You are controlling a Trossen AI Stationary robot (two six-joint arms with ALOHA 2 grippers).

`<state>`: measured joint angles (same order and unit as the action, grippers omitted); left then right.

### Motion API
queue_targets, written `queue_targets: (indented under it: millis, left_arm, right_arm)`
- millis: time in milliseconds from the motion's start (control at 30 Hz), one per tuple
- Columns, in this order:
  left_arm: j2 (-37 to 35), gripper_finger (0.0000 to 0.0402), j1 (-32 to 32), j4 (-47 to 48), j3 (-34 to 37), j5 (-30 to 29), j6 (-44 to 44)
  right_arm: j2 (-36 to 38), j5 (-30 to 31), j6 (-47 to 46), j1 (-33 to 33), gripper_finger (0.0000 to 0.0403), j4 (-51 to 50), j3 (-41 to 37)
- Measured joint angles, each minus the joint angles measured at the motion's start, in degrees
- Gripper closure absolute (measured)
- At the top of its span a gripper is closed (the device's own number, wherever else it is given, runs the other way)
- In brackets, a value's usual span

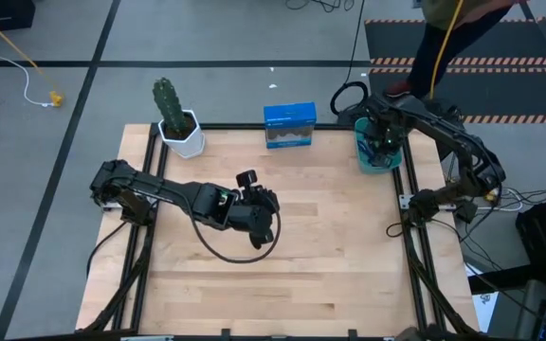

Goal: Pick and place USB-C Cables
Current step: Put the black USB cable into the blue bin

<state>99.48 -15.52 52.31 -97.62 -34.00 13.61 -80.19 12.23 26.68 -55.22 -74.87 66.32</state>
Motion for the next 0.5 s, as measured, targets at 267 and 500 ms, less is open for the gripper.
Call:
queue_targets:
  millis: [267, 500]
  left_arm:
    - [0.0, 0.0238, 0.02, 0.02, 0.0, 0.03, -0.04]
    - [0.0, 0.0238, -0.01, 0.05, 0.0, 0.04, -0.13]
  right_arm:
    - [-3.88, 3.52, 1.84, 0.0, 0.0347, 4.21, 0.0]
    - [-4.23, 4.22, 2.68, 0.0, 0.0294, 7.35, 0.0]
